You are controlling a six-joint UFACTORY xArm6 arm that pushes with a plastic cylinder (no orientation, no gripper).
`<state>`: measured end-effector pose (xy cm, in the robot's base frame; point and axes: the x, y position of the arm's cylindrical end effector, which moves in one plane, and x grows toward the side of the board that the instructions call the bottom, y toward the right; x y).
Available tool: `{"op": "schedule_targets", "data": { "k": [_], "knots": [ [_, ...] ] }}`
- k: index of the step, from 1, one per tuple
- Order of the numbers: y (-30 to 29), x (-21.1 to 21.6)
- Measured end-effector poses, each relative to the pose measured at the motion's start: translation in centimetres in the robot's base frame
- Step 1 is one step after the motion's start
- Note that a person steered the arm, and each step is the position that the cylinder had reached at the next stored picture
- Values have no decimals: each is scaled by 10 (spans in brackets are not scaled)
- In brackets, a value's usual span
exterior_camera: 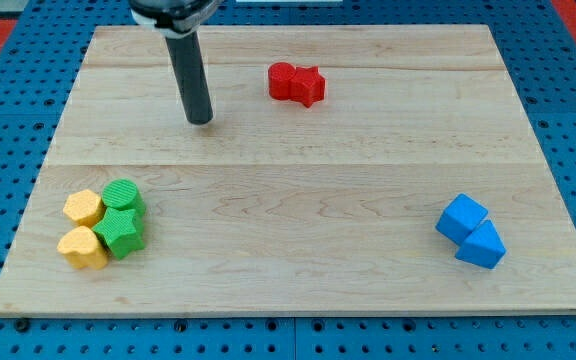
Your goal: Place the red blocks diagonal to each other
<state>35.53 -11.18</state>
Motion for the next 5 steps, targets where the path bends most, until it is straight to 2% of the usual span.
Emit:
{"op": "schedule_targets", "data": {
  "k": [3,5],
  "knots": [
    [1,-78],
    [12,-94]
  ]
}}
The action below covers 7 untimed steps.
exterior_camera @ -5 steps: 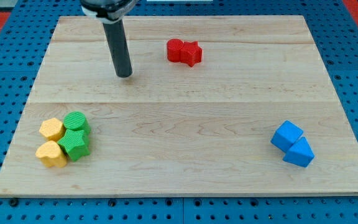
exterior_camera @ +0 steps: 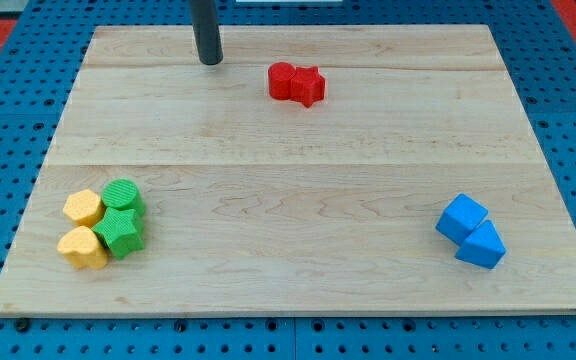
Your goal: Place the red blocks diagonal to each other
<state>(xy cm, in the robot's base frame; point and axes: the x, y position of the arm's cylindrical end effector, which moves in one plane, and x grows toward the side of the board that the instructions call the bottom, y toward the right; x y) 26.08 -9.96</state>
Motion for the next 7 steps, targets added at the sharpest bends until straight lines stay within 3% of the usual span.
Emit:
{"op": "schedule_targets", "data": {
  "k": [2,7],
  "knots": [
    [81,52],
    [223,60]
  ]
}}
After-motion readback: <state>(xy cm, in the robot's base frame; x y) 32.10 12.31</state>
